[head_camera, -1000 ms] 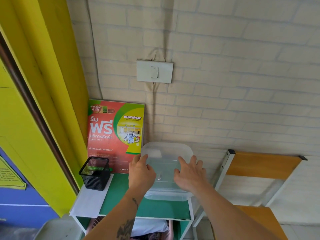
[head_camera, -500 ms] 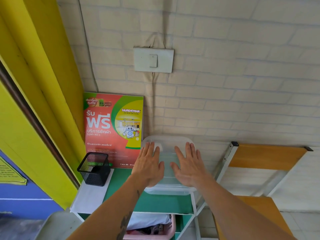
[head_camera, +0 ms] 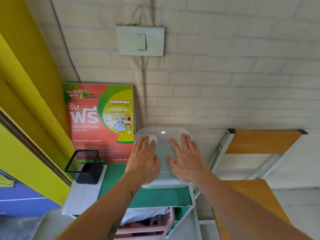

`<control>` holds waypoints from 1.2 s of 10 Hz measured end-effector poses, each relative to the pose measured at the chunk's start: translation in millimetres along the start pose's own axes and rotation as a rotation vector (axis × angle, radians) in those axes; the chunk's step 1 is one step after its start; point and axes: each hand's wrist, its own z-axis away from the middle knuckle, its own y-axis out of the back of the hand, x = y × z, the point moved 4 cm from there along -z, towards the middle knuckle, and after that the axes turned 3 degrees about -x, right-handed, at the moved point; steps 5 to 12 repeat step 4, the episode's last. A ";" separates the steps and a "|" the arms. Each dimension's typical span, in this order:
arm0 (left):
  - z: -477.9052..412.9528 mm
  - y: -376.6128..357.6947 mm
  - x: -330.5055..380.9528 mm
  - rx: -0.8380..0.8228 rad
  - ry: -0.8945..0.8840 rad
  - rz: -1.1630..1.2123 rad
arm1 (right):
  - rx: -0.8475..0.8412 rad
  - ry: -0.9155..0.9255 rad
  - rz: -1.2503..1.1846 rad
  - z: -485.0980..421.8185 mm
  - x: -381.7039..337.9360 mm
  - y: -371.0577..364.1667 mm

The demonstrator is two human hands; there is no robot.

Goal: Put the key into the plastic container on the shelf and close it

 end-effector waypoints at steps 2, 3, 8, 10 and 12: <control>2.0 5.0 0.6 -0.024 0.006 0.029 | -0.048 -0.010 -0.017 0.5 -1.8 4.9; -2.9 18.0 2.0 -0.099 0.004 -0.006 | -0.090 -0.015 -0.070 -1.3 -2.6 17.5; -7.1 32.6 4.2 -0.135 0.040 -0.024 | -0.085 0.006 -0.057 0.1 -4.4 30.7; -7.1 32.6 4.2 -0.135 0.040 -0.024 | -0.085 0.006 -0.057 0.1 -4.4 30.7; -7.1 32.6 4.2 -0.135 0.040 -0.024 | -0.085 0.006 -0.057 0.1 -4.4 30.7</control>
